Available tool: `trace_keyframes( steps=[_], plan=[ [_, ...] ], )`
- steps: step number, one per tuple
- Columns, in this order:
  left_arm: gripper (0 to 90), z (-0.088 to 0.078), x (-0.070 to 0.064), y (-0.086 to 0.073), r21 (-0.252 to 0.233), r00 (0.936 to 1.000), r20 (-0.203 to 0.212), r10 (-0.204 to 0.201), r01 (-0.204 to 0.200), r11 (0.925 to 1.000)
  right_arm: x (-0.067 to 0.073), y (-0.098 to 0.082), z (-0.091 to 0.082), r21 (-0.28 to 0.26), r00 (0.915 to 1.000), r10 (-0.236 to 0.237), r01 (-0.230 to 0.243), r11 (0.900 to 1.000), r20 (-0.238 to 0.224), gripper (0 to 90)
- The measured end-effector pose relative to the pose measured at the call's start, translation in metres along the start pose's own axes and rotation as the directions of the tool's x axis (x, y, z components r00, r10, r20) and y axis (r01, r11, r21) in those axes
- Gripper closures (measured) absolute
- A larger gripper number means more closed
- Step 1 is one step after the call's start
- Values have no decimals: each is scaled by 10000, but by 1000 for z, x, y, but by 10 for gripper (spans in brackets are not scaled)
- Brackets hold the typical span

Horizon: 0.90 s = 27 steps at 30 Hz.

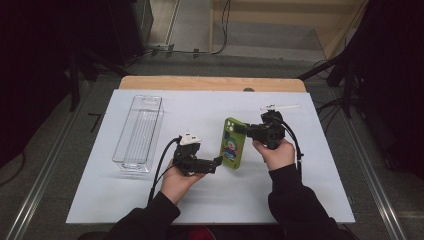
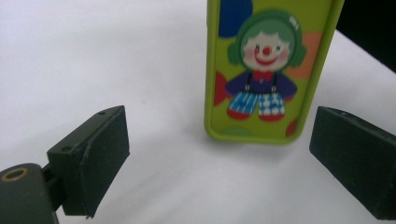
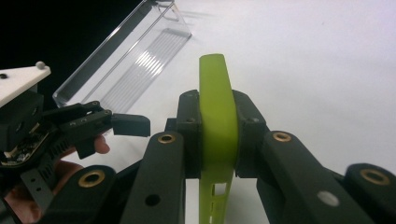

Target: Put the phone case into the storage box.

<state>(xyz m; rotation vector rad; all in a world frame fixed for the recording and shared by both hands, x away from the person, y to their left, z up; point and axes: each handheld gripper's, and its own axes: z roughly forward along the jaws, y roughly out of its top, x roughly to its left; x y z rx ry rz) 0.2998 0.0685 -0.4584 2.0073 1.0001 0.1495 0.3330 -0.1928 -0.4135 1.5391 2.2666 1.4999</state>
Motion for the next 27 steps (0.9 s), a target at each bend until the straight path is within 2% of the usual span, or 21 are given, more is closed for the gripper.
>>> trace_keyframes(
  steps=[6, 10, 15, 20, 21, 24, 27],
  plan=[
    [55, 0, 3, 2, 318, 9997, 247, 8, -16, 9995, 0, -1, -4, -150, 9984, -520, 523, 9985, 207, 745],
    [55, 0, 4, 4, 435, 9992, 394, 29, -46, 9990, 3, -2, -5, -328, 9938, -1039, 1052, 9939, 386, 745],
    [56, -1, 6, 5, 554, 9989, 457, 35, -61, 9984, 9, -3, -5, -552, 9835, -1678, 1716, 9836, 671, 745],
    [55, -3, 8, 7, 593, 9990, 449, 80, -107, 9982, 13, -5, -4, -716, 9775, -1950, 2008, 9770, 805, 745],
    [56, -3, 8, 7, 596, 9989, 458, 107, -134, 9981, 14, -6, -3, -829, 9723, -2153, 2228, 9713, 905, 745],
    [56, -4, 9, 8, 588, 9989, 464, 89, -116, 9982, 17, -9, -2, -983, 9645, -2418, 2521, 9627, 1058, 745],
    [56, -5, 10, 9, 569, 9988, 481, 106, -133, 9983, 19, -10, -1, -1093, 9622, -2493, 2610, 9591, 1099, 744]
  ],
)
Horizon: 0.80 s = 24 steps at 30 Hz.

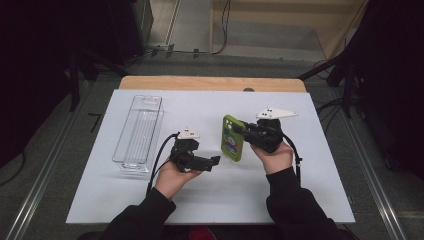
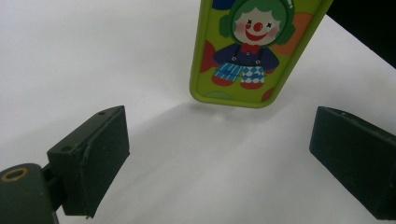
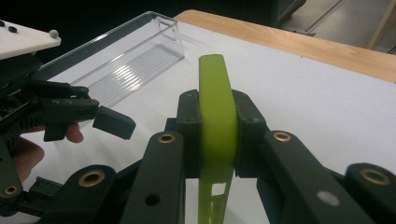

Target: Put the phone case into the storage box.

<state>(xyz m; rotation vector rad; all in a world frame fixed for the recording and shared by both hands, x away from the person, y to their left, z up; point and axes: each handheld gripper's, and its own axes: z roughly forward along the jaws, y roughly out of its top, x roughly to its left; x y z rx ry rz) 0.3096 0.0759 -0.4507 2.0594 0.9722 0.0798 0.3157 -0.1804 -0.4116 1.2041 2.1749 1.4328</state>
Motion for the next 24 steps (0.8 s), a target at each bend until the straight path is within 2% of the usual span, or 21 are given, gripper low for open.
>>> trace_keyframes(
  steps=[5, 10, 16, 21, 24],
  plan=[
    [56, -2, 0, 2, -51, 10000, 34, 41, -41, 10000, 4, 0, -1, -205, 10000, -23, 22, 9998, -19, 744],
    [55, -5, -1, 6, -58, 9996, 22, 269, -269, 9996, 7, 0, -1, -253, 9996, 241, -245, 9994, -176, 744],
    [55, -8, -2, 9, -85, 9990, -42, 439, -440, 9990, 14, 1, 4, -229, 9996, 73, -79, 9997, -276, 744],
    [55, -8, -3, 11, -75, 9985, -98, 543, -544, 9985, 17, 1, 6, -158, 9994, 111, -116, 9998, -336, 745],
    [54, -8, -6, 13, -137, 9981, 41, 619, -618, 9980, 19, 1, 5, -243, 9990, 133, -143, 9996, -417, 745]
  ],
)
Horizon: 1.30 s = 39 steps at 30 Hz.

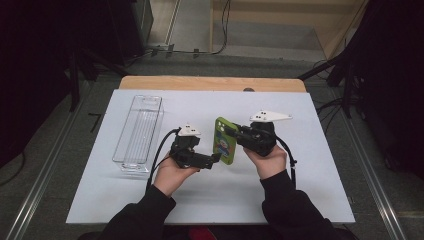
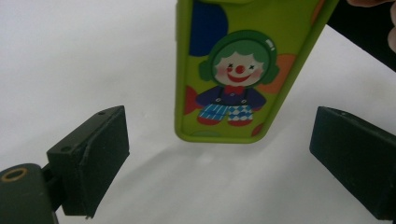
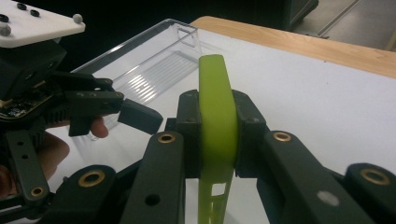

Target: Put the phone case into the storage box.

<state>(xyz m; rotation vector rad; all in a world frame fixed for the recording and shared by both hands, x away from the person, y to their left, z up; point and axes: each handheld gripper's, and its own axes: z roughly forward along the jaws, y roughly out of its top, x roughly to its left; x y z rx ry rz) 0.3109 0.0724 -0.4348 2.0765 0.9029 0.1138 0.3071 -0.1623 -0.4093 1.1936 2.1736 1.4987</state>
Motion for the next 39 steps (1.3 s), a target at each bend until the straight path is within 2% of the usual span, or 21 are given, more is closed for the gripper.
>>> trace_keyframes(
  steps=[3, 7, 10, 17, 21, 28, 29, 39],
  plan=[
    [49, 1, -2, 1, 7, 10000, 40, 87, -87, 10000, 2, 0, 0, 5, 10000, 33, -33, 10000, -64, 744],
    [0, 1, -4, 3, -42, 9996, 27, 264, -264, 9996, 4, 1, 1, -1, 9999, 77, -77, 10000, -123, 745],
    [0, 1, -4, 5, -127, 9997, 66, 238, -237, 9996, 6, 0, 2, -44, 9997, 169, -169, 9998, -160, 744],
    [0, 1, -5, 9, -242, 9991, -241, 356, -362, 9991, 9, -2, 6, 26, 9992, 220, -220, 9998, -345, 744],
    [0, 3, -6, 11, -261, 9988, -272, 397, -405, 9988, 11, -3, 6, 70, 9986, 317, -314, 9995, -420, 744],
    [0, 4, -9, 12, -272, 9979, -379, 529, -540, 9982, 18, -3, 9, 154, 9982, 268, -260, 9995, -545, 744],
    [0, 5, -9, 13, -253, 9968, -504, 617, -630, 9977, 18, -3, 9, 178, 9981, 229, -219, 9996, -576, 744],
    [0, 7, -9, 14, -343, 9962, -639, 596, -619, 9975, 24, -5, 13, 271, 9968, 338, -319, 9991, -722, 743]
  ],
)
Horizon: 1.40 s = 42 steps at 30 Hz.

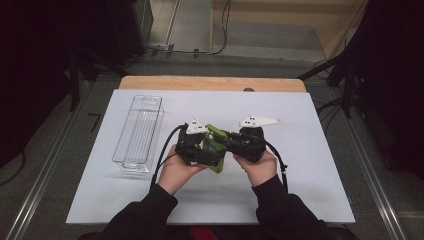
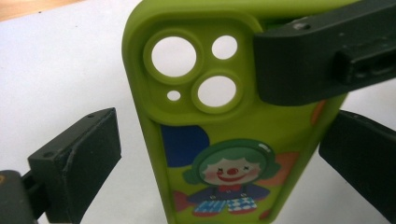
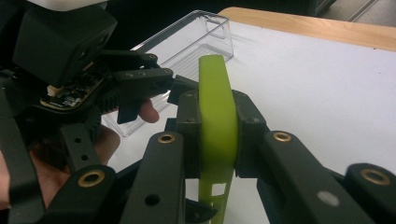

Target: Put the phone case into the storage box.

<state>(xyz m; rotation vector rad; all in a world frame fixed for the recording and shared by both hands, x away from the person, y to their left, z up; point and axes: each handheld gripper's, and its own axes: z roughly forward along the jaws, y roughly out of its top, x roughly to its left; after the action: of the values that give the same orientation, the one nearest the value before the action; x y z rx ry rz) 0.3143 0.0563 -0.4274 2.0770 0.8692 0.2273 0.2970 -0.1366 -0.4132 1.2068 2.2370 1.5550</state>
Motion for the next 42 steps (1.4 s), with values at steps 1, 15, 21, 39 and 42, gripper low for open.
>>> trace_keyframes(
  steps=[1, 15, 21, 39, 42],
  plan=[
    [0, 0, 0, 0, -9, 10000, 1, -2, 2, 10000, 1, 0, 0, -26, 10000, 15, -15, 10000, -17, 744],
    [147, 0, -1, -2, -341, 9995, 315, -5, 16, 9994, 6, -1, 2, 72, 9999, 128, -127, 9999, -107, 743],
    [162, -1, -4, -1, -486, 9999, 99, 81, -76, 9988, 5, 0, 1, -15, 9996, 233, -233, 9997, -127, 739],
    [166, -3, 2, 1, -218, 9998, 40, -190, 191, 9996, -1, 14, -10, 215, 9972, 261, -247, 9995, -706, 412],
    [166, -6, 5, 1, -250, 9996, -12, -278, 277, 9993, -2, 16, -15, 142, 9966, 367, -357, 9993, -743, 397]
  ],
)
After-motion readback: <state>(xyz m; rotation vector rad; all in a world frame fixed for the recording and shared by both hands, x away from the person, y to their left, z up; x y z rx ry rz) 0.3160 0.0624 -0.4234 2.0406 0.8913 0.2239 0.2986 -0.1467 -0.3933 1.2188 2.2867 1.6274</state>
